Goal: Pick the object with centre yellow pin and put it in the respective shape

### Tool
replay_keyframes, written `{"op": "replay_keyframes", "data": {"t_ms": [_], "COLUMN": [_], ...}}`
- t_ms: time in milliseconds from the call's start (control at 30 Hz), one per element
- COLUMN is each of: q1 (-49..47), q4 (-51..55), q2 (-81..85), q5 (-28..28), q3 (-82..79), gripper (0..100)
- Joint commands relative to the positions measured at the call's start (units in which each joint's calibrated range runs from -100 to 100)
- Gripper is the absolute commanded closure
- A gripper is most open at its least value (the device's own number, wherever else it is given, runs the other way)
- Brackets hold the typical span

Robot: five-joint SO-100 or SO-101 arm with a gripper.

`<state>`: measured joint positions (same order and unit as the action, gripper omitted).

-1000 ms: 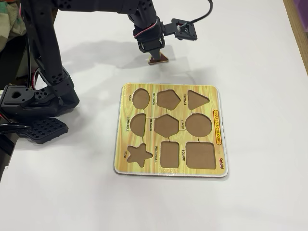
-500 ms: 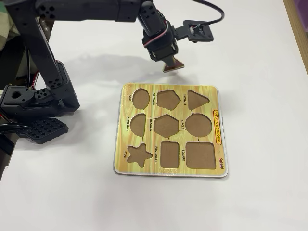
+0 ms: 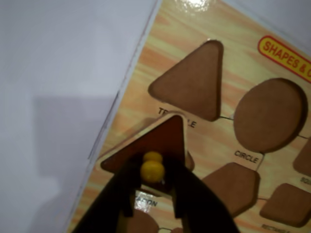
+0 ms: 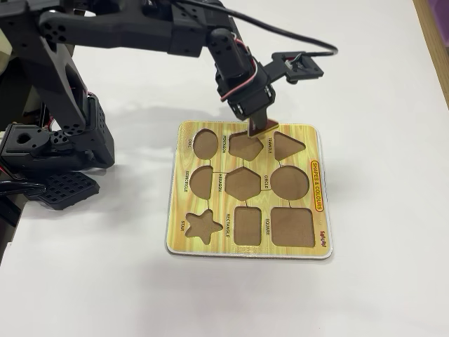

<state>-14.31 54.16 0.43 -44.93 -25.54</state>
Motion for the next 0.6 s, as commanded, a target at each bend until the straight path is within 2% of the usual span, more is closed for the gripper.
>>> {"op": "replay_keyframes", "data": {"t_ms": [0,567], "q1": [2.8,4.1], "q4": [0.7,0.6], "q2": [2.4,-1.6], "q5": [3.7,3.8], "q3": [0.6,5.8], "gripper": [98,98]}}
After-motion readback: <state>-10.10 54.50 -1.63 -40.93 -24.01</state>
